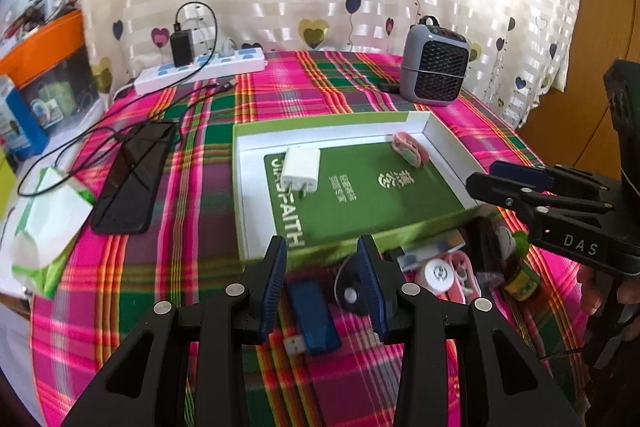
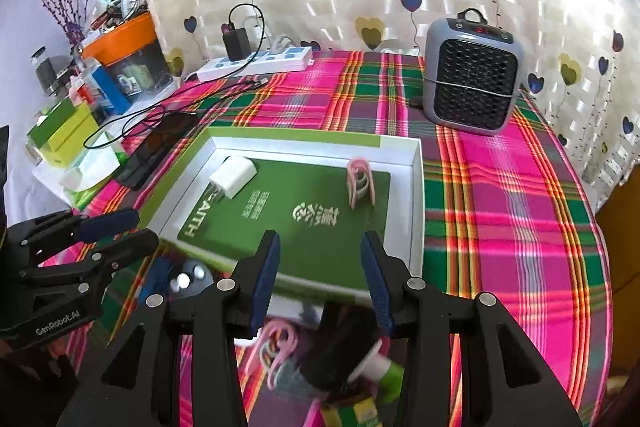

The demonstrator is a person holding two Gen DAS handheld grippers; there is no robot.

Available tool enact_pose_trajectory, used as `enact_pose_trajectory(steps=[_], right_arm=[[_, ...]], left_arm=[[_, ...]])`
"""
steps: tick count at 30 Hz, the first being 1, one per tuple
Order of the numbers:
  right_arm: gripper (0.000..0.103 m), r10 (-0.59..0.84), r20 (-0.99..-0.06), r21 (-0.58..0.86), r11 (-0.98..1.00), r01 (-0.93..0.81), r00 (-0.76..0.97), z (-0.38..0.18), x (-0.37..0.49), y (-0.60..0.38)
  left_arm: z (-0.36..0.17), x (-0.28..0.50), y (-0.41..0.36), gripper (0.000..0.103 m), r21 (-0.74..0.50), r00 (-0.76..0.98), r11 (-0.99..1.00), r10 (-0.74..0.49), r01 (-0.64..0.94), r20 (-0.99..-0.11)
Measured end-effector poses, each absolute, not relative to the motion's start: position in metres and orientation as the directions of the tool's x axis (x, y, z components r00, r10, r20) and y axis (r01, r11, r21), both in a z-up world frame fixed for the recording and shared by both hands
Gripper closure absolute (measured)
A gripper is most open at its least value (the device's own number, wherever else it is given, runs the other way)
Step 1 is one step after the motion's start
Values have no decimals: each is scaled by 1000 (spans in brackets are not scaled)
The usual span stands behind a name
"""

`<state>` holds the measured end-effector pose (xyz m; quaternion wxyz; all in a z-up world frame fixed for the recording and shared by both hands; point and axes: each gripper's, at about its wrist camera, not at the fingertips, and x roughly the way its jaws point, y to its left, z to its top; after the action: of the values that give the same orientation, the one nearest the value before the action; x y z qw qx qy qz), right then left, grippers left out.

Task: Organize rigid objects
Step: 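Move the right gripper back to the brown bottle and grasp it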

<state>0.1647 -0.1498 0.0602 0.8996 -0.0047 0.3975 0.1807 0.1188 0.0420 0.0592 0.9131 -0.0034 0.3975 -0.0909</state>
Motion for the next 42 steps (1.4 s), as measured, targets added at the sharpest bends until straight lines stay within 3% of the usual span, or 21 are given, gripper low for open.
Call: enact_pose_trajectory(steps=[25,42], right_arm=[[60,271,-683,108,956,-272,679,42,91,-179],[59,257,-723,81,953,-291,641,19,76,-179]], left_arm=[[37,70,67,67,-164,662,977,-212,135,-719],[24,69,61,67,-184,628,972,-234,145,-743]])
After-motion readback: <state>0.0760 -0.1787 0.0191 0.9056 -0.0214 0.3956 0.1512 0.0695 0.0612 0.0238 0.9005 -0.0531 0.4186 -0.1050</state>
